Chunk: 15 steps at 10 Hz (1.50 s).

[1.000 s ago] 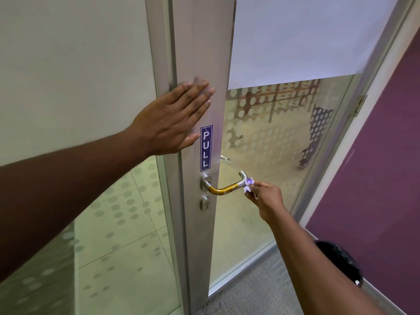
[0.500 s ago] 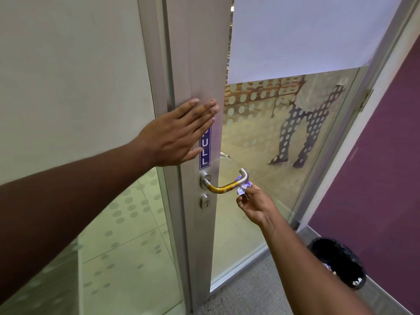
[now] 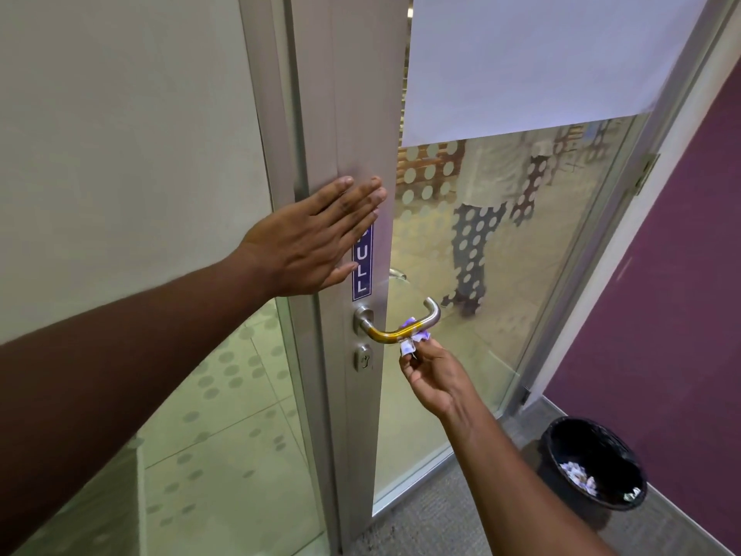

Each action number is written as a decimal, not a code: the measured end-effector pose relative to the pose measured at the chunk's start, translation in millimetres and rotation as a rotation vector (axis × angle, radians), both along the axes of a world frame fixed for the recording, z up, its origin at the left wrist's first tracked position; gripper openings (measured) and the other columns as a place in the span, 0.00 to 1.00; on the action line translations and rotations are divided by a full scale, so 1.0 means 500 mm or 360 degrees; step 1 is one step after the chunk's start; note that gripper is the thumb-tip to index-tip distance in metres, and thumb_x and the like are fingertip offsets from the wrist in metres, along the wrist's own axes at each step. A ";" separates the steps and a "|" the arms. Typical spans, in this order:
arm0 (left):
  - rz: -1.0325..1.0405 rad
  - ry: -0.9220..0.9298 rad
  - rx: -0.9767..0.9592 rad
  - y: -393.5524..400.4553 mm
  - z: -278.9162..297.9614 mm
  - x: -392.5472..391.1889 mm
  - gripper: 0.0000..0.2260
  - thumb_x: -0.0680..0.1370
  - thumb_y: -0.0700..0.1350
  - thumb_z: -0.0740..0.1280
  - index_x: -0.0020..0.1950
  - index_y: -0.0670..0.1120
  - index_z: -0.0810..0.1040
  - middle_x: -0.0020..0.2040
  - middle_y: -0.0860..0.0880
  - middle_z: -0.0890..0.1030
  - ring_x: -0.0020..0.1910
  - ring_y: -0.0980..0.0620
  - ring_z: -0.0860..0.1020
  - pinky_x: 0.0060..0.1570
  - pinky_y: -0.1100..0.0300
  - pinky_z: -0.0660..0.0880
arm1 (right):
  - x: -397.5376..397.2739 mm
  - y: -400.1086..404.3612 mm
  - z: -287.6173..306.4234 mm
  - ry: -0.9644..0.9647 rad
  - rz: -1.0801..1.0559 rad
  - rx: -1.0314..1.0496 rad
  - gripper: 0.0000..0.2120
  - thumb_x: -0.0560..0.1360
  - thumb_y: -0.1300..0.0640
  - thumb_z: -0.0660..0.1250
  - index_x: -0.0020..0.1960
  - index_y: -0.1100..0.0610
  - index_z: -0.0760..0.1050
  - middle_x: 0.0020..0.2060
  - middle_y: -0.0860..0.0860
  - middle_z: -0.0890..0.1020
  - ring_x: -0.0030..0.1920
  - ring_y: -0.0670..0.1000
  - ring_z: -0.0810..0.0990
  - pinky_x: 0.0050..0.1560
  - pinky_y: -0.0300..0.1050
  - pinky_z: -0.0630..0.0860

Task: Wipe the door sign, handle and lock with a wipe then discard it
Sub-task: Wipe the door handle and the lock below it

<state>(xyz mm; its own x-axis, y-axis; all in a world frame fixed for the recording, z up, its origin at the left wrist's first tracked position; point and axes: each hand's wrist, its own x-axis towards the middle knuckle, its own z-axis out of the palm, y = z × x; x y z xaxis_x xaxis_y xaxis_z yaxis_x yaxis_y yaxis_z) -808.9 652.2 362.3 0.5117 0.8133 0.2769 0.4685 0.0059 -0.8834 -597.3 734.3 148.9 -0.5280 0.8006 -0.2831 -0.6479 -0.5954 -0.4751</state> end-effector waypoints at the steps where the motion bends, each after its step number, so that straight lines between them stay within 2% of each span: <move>1: -0.0028 0.0002 0.0012 0.001 0.000 -0.001 0.36 0.84 0.60 0.34 0.81 0.33 0.41 0.81 0.30 0.42 0.81 0.34 0.42 0.81 0.43 0.46 | -0.005 -0.011 0.001 0.0030 -0.0001 -0.0004 0.15 0.80 0.69 0.59 0.51 0.61 0.85 0.45 0.56 0.85 0.39 0.48 0.82 0.38 0.37 0.80; 2: -0.0053 -0.0007 0.0020 0.002 -0.001 -0.004 0.35 0.84 0.59 0.35 0.81 0.33 0.42 0.81 0.31 0.43 0.82 0.34 0.43 0.81 0.43 0.45 | -0.004 -0.005 0.015 0.0040 -0.0113 -0.0097 0.13 0.79 0.70 0.59 0.49 0.64 0.83 0.43 0.58 0.84 0.40 0.50 0.82 0.38 0.39 0.81; 3: -0.0072 -0.0001 0.0027 0.003 -0.003 -0.006 0.35 0.84 0.59 0.35 0.81 0.33 0.43 0.81 0.30 0.44 0.82 0.34 0.43 0.81 0.42 0.46 | 0.007 0.007 0.025 0.0098 -0.0221 -0.0201 0.09 0.80 0.69 0.58 0.51 0.64 0.78 0.39 0.59 0.84 0.36 0.50 0.81 0.35 0.40 0.81; 4: -0.0090 0.0006 0.0041 0.006 -0.004 -0.007 0.35 0.84 0.58 0.36 0.81 0.33 0.44 0.81 0.31 0.45 0.82 0.34 0.44 0.81 0.42 0.47 | 0.011 0.009 0.026 0.0116 -0.0247 -0.0229 0.09 0.80 0.69 0.59 0.51 0.64 0.78 0.38 0.59 0.84 0.35 0.50 0.82 0.36 0.40 0.80; 6: -0.0096 0.0001 0.0038 0.006 -0.005 -0.006 0.35 0.85 0.58 0.36 0.81 0.33 0.44 0.81 0.30 0.45 0.82 0.34 0.44 0.81 0.42 0.48 | -0.009 -0.027 0.004 0.0065 -0.0107 -0.0125 0.13 0.78 0.70 0.62 0.41 0.64 0.84 0.36 0.57 0.84 0.33 0.50 0.83 0.37 0.40 0.81; 7: -0.0084 0.0001 0.0029 0.003 -0.003 -0.006 0.35 0.85 0.59 0.36 0.81 0.33 0.44 0.81 0.30 0.45 0.82 0.34 0.44 0.81 0.42 0.48 | 0.013 -0.028 0.009 -0.0326 -0.0118 0.0060 0.07 0.79 0.70 0.62 0.48 0.65 0.79 0.36 0.56 0.85 0.33 0.48 0.84 0.35 0.38 0.80; 8: -0.0075 0.0003 0.0029 0.003 -0.003 -0.004 0.35 0.85 0.58 0.36 0.82 0.33 0.44 0.81 0.31 0.45 0.82 0.34 0.45 0.81 0.43 0.48 | 0.062 -0.009 0.025 -0.0730 -0.0214 0.0322 0.09 0.78 0.71 0.63 0.46 0.64 0.80 0.38 0.56 0.87 0.34 0.47 0.85 0.34 0.37 0.80; 9: -0.0064 0.0002 0.0025 0.002 -0.002 -0.003 0.35 0.84 0.59 0.35 0.81 0.33 0.42 0.81 0.31 0.43 0.82 0.35 0.44 0.81 0.43 0.46 | 0.106 0.029 0.069 -0.1254 -0.0523 0.0837 0.10 0.77 0.66 0.68 0.48 0.55 0.84 0.41 0.54 0.86 0.37 0.48 0.82 0.36 0.38 0.80; 10: -0.0072 -0.0017 0.0029 0.001 -0.002 -0.003 0.35 0.84 0.59 0.36 0.81 0.33 0.41 0.81 0.31 0.43 0.82 0.34 0.44 0.81 0.43 0.47 | 0.104 0.047 0.110 -0.1724 -0.0610 0.1385 0.11 0.77 0.62 0.69 0.51 0.48 0.85 0.43 0.49 0.86 0.39 0.46 0.83 0.41 0.42 0.82; 11: -0.0067 -0.0054 0.0006 0.001 -0.001 -0.003 0.35 0.84 0.59 0.36 0.81 0.32 0.41 0.81 0.31 0.42 0.82 0.34 0.43 0.81 0.43 0.48 | 0.081 0.059 0.147 -0.2453 -0.0397 0.2123 0.09 0.77 0.60 0.70 0.56 0.54 0.84 0.45 0.51 0.80 0.44 0.50 0.79 0.40 0.34 0.69; 12: -0.0052 -0.0042 -0.0002 0.001 0.000 -0.004 0.36 0.84 0.59 0.34 0.81 0.33 0.41 0.81 0.30 0.42 0.82 0.34 0.44 0.81 0.44 0.48 | 0.067 0.056 0.167 -0.2738 -0.0051 0.2291 0.10 0.77 0.63 0.68 0.55 0.55 0.84 0.47 0.52 0.78 0.48 0.53 0.80 0.45 0.41 0.72; 13: -0.0052 -0.0016 -0.0006 0.000 -0.001 -0.005 0.35 0.84 0.59 0.33 0.81 0.33 0.41 0.81 0.31 0.42 0.82 0.35 0.44 0.81 0.44 0.49 | 0.063 0.051 0.180 -0.2853 0.0073 0.2390 0.10 0.76 0.65 0.69 0.53 0.56 0.85 0.48 0.53 0.78 0.48 0.55 0.81 0.46 0.40 0.72; 14: -0.0046 -0.0026 -0.0017 -0.001 0.001 -0.004 0.35 0.84 0.59 0.33 0.81 0.34 0.41 0.81 0.31 0.42 0.82 0.34 0.43 0.81 0.44 0.48 | 0.050 0.024 0.176 -0.2884 0.0068 0.2442 0.09 0.77 0.62 0.70 0.55 0.56 0.84 0.51 0.54 0.78 0.50 0.55 0.80 0.50 0.45 0.77; 15: -0.0029 -0.0059 -0.0036 -0.001 0.002 -0.003 0.35 0.84 0.59 0.34 0.81 0.34 0.40 0.81 0.31 0.41 0.81 0.34 0.43 0.81 0.44 0.48 | 0.040 0.000 0.163 -0.2885 -0.0048 0.2439 0.10 0.76 0.60 0.71 0.58 0.56 0.84 0.50 0.52 0.77 0.49 0.53 0.79 0.48 0.46 0.78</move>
<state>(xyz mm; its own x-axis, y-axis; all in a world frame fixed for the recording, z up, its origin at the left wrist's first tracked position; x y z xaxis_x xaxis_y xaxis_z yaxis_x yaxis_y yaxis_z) -810.5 651.8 363.1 0.5164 0.8101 0.2776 0.5009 -0.0228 -0.8652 -577.1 734.2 230.4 -0.5157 0.8013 0.3034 0.7600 0.5913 -0.2698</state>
